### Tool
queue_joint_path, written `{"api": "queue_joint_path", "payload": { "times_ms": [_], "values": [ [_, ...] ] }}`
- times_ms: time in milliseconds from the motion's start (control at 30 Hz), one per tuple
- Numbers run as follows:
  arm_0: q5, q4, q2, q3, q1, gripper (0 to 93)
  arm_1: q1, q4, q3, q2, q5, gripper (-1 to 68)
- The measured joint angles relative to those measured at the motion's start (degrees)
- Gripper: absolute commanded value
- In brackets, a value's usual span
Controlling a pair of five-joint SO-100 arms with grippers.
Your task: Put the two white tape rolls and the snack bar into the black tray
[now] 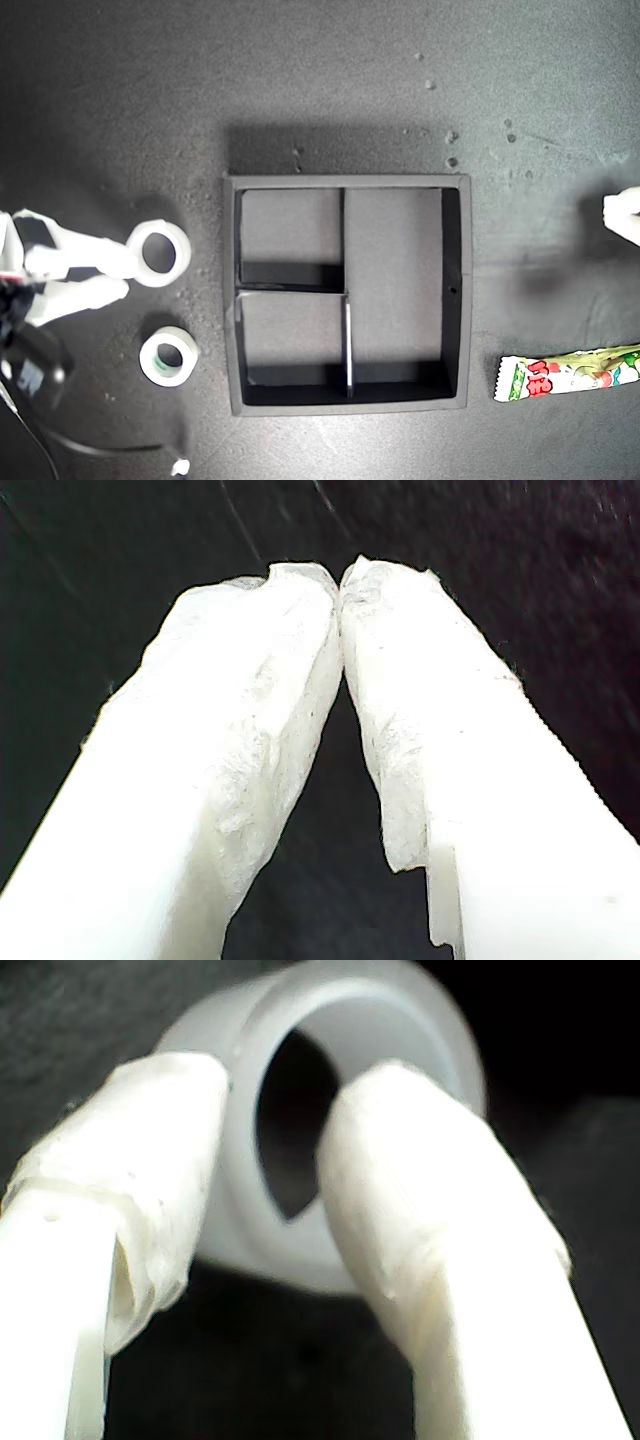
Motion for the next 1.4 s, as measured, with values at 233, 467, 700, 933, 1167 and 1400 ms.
{"api": "queue_joint_path", "payload": {
  "times_ms": [233,467,700,933,1167,1400],
  "values": [
    [7.12,-2.90,-4.13,-6.15,0.00,18.0,-1.14,-19.34,0.00,0.00,11.51,-0.5],
    [7.73,-5.01,-30.32,-15.56,0.62,16.7,-3.16,-28.65,0.00,0.00,13.36,-0.4],
    [7.21,-5.10,-54.84,-25.31,0.79,16.2,-3.52,-40.34,-4.57,-0.35,-2.55,5.6],
    [6.68,-5.27,-65.65,-29.09,0.53,14.2,-8.00,-27.25,-24.08,-12.30,-20.74,26.0],
    [3.34,-5.98,-74.62,-30.67,-2.55,9.8,-18.37,-2.29,-60.38,-52.82,-17.40,30.1],
    [3.43,-5.45,-80.86,-35.60,-7.65,0.2,-28.65,5.10,-64.78,-59.59,15.12,28.9]
  ]
}}
